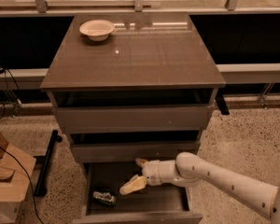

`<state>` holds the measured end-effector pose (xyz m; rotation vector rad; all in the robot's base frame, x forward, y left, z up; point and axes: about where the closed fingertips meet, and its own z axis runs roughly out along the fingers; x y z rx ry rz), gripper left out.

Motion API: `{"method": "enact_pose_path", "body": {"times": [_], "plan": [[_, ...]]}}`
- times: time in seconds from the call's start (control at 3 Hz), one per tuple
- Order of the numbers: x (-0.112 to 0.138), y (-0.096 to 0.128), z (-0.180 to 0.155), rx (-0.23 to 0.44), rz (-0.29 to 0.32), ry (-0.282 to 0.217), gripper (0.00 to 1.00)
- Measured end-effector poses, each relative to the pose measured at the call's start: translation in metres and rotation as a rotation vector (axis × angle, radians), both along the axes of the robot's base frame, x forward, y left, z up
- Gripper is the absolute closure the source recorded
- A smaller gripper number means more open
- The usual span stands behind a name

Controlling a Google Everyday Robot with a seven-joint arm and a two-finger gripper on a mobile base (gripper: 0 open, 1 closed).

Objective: Pick green can from bottom drawer and place on counter

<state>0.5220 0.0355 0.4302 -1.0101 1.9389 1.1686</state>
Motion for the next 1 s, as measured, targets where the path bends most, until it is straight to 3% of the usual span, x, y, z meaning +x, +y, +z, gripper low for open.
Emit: {"method": "enact_pose_path", "body": {"times": [0.33,1.0], "plan": [[0.003,0.011,-0.011,-0.010,-0.020,0.000,0.00],[0.016,0.061,-0.111,-0.084,-0.022,0.028,0.00]]}}
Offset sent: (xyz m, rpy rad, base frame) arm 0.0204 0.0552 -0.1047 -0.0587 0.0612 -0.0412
